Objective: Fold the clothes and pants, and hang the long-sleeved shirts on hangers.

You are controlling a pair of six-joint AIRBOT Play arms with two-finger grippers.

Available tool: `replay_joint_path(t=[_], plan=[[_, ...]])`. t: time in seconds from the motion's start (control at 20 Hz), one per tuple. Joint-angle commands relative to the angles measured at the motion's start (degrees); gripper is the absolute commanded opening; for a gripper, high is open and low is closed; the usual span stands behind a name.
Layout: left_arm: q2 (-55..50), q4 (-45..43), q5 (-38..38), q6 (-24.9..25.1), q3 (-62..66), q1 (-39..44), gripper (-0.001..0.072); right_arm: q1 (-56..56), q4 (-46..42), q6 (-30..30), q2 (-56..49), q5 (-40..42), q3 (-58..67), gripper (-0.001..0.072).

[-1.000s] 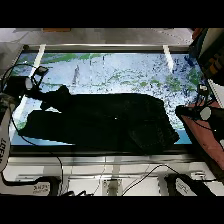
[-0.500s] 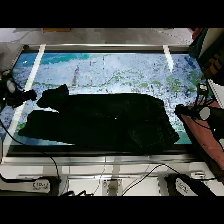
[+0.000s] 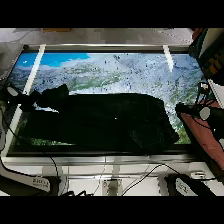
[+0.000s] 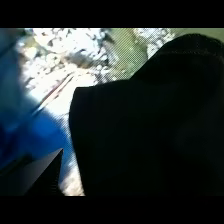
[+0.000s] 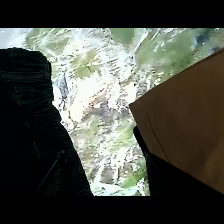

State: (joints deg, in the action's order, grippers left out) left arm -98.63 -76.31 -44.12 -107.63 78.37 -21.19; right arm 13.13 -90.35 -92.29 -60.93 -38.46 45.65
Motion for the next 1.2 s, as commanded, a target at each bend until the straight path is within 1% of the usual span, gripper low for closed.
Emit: replay_joint_path(t=[0.0,0.05,0.1,0.25,0.35,0.4,0.45,0.55,0.6,0.7,0.8,0.85,0.95,1.05,1.15], plan=[[-3.2,3.1,9.9,1.1,0.0,1.2,0.0696,0.0,0.2,-0.1,0.0,0.2,0.0,0.0555],[-4.0,3.1,11.3,1.4,0.0,1.6,0.0683,0.0,0.5,-0.1,0.0,0.2,0.0,0.0555],[-4.8,3.1,12.2,1.4,0.0,1.9,0.0568,0.0,0.7,-0.2,0.0,0.2,0.0,0.0555],[-5.2,3.1,14.8,1.4,0.0,2.3,0.0019,0.0,1.9,-0.3,0.0,0.1,0.0,0.0555],[-3.0,3.1,19.3,1.6,0.3,2.3,0.0022,0.0,2.3,-0.3,0.0,0.2,0.0,0.0554],[-1.2,3.1,22.3,2.5,0.6,2.3,0.0023,0.0,2.2,-0.3,0.0,0.3,0.0,0.0555],[1.1,3.1,25.8,5.1,1.1,2.3,0.0022,0.0,2.2,-0.3,0.0,0.7,0.0,0.0555],[6.4,2.8,31.4,12.9,1.2,2.2,0.0022,0.0,1.8,-0.3,0.0,1.4,0.0,0.0554],[9.1,2.8,33.3,16.8,1.2,2.2,0.0022,0.0,1.6,-0.3,0.0,1.8,0.0,0.0554],[12.9,2.8,33.8,23.1,1.2,2.1,0.0022,0.0,1.6,-0.3,0.0,2.6,0.0,0.0554],[14.6,2.6,30.7,26.8,1.2,2.0,0.0022,0.0,1.6,-0.3,0.0,2.6,0.0,0.0554],[14.8,1.1,28.0,27.1,1.2,1.9,0.0022,0.0,1.6,-0.3,0.0,2.6,0.0,0.0554],[14.3,-3.4,18.8,27.1,1.2,1.8,0.0022,0.0,1.6,-0.3,0.0,2.5,0.0,0.0554],[12.8,-10.5,7.2,27.1,1.0,1.8,0.0022,0.0,1.6,-0.3,-0.4,1.7,0.0,0.0553],[10.2,-17.0,-2.8,26.7,0.7,1.6,0.0022,0.0,1.6,-0.3,-1.4,1.0,0.0,0.0553]])
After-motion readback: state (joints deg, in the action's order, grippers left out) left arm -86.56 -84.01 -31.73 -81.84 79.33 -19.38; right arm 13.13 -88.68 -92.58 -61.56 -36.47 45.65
